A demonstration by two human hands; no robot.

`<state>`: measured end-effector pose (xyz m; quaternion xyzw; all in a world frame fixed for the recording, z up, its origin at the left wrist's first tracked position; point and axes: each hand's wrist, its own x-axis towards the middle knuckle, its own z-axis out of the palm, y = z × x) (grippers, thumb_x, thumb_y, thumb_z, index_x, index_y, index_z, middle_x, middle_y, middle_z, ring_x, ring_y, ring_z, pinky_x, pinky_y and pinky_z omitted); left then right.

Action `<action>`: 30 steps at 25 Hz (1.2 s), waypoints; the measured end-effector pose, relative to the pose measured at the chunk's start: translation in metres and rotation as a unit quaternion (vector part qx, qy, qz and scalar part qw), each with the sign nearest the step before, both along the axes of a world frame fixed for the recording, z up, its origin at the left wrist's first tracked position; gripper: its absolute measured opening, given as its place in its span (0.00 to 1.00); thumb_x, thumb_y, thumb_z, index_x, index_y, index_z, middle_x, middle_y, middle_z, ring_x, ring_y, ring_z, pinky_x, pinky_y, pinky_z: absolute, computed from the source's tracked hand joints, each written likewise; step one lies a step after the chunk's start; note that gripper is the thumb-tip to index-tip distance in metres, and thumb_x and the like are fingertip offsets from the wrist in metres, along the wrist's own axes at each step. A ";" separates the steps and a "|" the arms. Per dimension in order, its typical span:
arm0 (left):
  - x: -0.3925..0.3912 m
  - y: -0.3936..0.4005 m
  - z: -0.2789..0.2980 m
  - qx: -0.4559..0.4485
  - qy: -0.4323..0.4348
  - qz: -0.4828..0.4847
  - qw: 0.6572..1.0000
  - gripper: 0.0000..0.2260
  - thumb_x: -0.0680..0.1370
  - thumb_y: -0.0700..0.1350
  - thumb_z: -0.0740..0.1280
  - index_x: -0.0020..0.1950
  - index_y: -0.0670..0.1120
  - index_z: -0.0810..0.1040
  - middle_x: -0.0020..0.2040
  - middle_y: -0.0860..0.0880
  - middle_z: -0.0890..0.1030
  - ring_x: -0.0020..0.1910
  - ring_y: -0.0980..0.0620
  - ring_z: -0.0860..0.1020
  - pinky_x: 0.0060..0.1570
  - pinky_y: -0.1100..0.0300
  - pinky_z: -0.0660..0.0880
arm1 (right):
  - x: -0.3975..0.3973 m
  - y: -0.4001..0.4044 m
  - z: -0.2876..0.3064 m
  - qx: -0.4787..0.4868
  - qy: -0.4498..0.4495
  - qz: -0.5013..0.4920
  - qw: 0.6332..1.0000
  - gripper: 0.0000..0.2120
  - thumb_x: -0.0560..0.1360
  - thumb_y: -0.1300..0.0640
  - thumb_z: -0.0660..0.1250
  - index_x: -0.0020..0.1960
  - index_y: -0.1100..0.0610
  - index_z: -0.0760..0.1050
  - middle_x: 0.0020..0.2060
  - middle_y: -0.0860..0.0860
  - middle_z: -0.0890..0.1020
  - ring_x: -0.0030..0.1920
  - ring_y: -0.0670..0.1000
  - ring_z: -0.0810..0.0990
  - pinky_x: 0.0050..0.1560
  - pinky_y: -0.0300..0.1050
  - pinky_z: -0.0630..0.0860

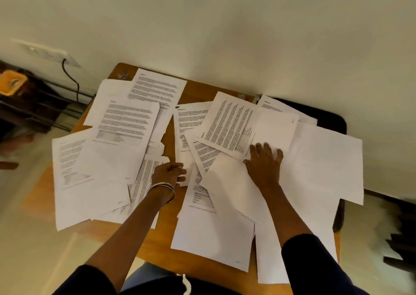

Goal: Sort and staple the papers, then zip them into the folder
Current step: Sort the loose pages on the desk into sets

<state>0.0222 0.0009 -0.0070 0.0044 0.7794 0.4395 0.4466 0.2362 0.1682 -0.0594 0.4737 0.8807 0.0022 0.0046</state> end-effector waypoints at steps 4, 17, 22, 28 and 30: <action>0.004 0.000 0.000 0.008 -0.014 0.005 1.000 0.07 0.76 0.39 0.66 0.53 0.42 0.78 0.46 0.44 0.82 0.41 0.47 0.81 0.34 0.61 0.76 | 0.004 -0.001 -0.005 0.078 -0.017 0.107 0.991 0.11 0.70 0.52 0.72 0.47 0.59 0.79 0.50 0.58 0.82 0.53 0.62 0.79 0.59 0.68 0.67; 0.004 -0.002 0.009 0.009 -0.068 -0.057 0.996 0.08 0.76 0.42 0.67 0.54 0.41 0.78 0.49 0.41 0.83 0.44 0.43 0.82 0.49 0.50 0.79 | 0.003 -0.067 0.011 0.196 0.018 0.114 0.974 0.07 0.72 0.64 0.64 0.37 0.59 0.77 0.33 0.55 0.80 0.37 0.57 0.79 0.62 0.68 0.65; 0.010 0.002 0.032 0.041 -0.227 -0.109 0.967 0.15 0.74 0.55 0.69 0.54 0.47 0.77 0.50 0.43 0.83 0.50 0.41 0.81 0.46 0.44 0.79 | -0.036 -0.137 0.057 0.176 0.123 0.074 0.974 0.02 0.69 0.61 0.71 0.39 0.59 0.78 0.30 0.54 0.79 0.30 0.55 0.76 0.41 0.50 0.73; 0.003 -0.016 0.033 0.088 -0.073 -0.087 0.990 0.15 0.74 0.30 0.65 0.60 0.38 0.76 0.56 0.40 0.79 0.50 0.43 0.77 0.48 0.52 0.76 | -0.070 -0.178 0.072 -0.110 0.281 0.029 0.953 0.13 0.73 0.44 0.67 0.55 0.47 0.81 0.51 0.45 0.84 0.51 0.49 0.81 0.50 0.47 0.76; -0.017 -0.027 0.030 0.107 -0.063 -0.145 0.982 0.13 0.74 0.32 0.66 0.57 0.41 0.78 0.55 0.42 0.81 0.52 0.42 0.78 0.58 0.47 0.74 | -0.055 -0.160 0.068 -0.150 0.409 -0.161 0.885 0.21 0.73 0.44 0.70 0.62 0.52 0.77 0.57 0.50 0.81 0.57 0.51 0.78 0.59 0.50 0.74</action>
